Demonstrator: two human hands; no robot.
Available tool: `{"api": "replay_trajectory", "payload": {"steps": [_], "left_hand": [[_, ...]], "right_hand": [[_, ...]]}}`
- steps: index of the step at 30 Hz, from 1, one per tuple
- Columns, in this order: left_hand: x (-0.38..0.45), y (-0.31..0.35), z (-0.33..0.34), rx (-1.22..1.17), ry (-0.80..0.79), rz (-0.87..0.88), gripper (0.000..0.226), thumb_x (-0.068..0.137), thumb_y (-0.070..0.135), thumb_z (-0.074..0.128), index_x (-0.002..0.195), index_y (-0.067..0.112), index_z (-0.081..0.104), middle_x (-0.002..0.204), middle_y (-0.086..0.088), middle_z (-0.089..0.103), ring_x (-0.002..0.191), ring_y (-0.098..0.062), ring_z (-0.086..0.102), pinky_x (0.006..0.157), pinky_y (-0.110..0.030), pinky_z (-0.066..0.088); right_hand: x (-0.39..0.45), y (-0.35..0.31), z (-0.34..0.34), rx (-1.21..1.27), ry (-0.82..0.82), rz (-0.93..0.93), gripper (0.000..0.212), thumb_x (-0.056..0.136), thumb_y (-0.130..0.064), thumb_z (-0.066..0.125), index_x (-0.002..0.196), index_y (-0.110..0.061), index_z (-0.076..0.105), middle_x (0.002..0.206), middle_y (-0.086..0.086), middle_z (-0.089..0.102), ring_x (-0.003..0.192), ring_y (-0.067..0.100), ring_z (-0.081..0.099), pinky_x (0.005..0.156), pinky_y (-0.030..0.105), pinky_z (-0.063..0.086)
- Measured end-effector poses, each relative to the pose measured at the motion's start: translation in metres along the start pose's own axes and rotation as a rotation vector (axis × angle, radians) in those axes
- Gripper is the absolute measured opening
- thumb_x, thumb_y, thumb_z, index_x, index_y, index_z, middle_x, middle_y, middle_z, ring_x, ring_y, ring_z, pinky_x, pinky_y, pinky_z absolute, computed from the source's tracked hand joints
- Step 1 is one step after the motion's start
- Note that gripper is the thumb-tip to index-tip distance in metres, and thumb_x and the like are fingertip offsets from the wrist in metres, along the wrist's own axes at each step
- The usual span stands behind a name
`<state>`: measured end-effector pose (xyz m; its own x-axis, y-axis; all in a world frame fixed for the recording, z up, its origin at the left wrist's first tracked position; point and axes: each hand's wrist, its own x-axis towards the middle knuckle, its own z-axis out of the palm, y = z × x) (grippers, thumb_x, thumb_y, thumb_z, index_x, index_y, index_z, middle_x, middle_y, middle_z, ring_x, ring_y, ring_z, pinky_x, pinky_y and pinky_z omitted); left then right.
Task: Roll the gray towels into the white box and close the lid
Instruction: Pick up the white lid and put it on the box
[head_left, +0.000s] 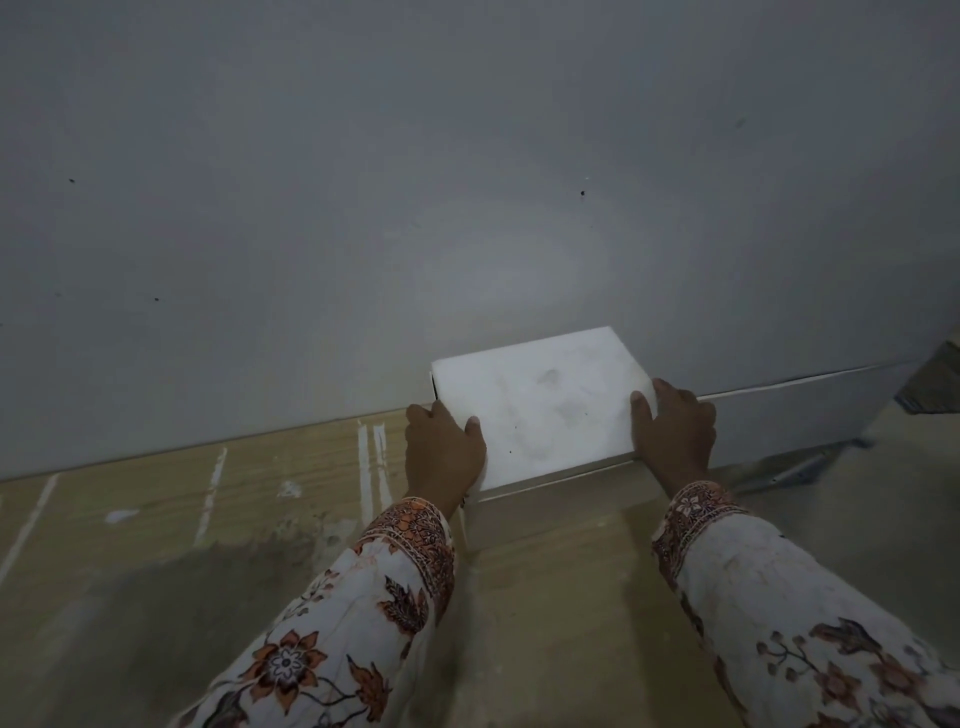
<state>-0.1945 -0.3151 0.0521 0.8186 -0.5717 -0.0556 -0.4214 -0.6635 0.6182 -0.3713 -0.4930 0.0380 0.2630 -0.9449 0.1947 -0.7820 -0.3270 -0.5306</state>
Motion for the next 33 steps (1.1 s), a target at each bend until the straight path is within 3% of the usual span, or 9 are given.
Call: {"api": "replay_trajectory", "payload": {"steps": [4,7,10,15,21,33], "left_hand": [[-0.002,-0.007,0.005,0.074,0.023,0.015,0.044,0.095,0.035,0.046,0.127,0.004,0.044,0.134,-0.017,0.031,0.122,-0.035,0.038,0.095,-0.043,0.044],[-0.008,-0.014,0.014,-0.023,-0.031,-0.006,0.057,0.099,0.034,0.04,0.147,0.01,0.023,0.148,-0.019,0.024,0.125,-0.039,0.043,0.098,-0.045,0.042],[-0.013,-0.021,0.024,-0.088,-0.079,-0.07,0.064,0.101,0.042,0.028,0.152,0.009,0.009,0.144,-0.023,0.042,0.123,-0.039,0.05,0.099,-0.043,0.041],[-0.011,-0.026,0.027,-0.027,0.03,-0.005,0.056,0.102,0.038,0.023,0.149,0.009,0.021,0.119,-0.02,0.063,0.106,-0.037,0.061,0.089,-0.041,0.048],[0.01,-0.023,0.023,0.002,0.025,0.083,0.048,0.103,0.034,0.021,0.143,0.011,0.031,0.118,-0.018,0.063,0.104,-0.037,0.06,0.087,-0.042,0.049],[0.028,-0.018,0.025,0.059,0.015,0.006,0.052,0.103,0.037,0.019,0.149,0.013,0.024,0.126,-0.021,0.059,0.112,-0.038,0.057,0.091,-0.043,0.045]], "right_hand": [[-0.001,0.004,0.004,-0.075,-0.01,-0.053,0.041,0.095,-0.033,0.052,0.13,-0.012,0.058,0.132,0.017,0.053,0.119,0.04,0.04,0.095,0.047,0.038],[-0.008,0.006,0.011,-0.161,0.014,-0.116,0.035,0.093,-0.033,0.054,0.124,-0.019,0.062,0.133,0.01,0.05,0.117,0.038,0.04,0.095,0.046,0.036],[-0.019,0.004,0.02,-0.125,0.053,-0.044,0.036,0.093,-0.039,0.052,0.127,-0.026,0.058,0.141,0.011,0.043,0.123,0.039,0.037,0.098,0.049,0.037],[-0.019,0.005,0.023,-0.027,0.039,-0.011,0.041,0.094,-0.039,0.052,0.131,-0.023,0.058,0.13,0.021,0.05,0.114,0.042,0.047,0.094,0.046,0.044],[-0.027,-0.004,0.03,-0.028,0.129,0.056,0.04,0.093,-0.037,0.053,0.13,-0.023,0.06,0.129,0.022,0.049,0.11,0.043,0.046,0.09,0.047,0.045],[-0.013,-0.009,0.034,-0.036,0.039,0.081,0.044,0.096,-0.042,0.046,0.137,-0.028,0.052,0.137,0.017,0.041,0.121,0.04,0.038,0.098,0.049,0.04]]}}
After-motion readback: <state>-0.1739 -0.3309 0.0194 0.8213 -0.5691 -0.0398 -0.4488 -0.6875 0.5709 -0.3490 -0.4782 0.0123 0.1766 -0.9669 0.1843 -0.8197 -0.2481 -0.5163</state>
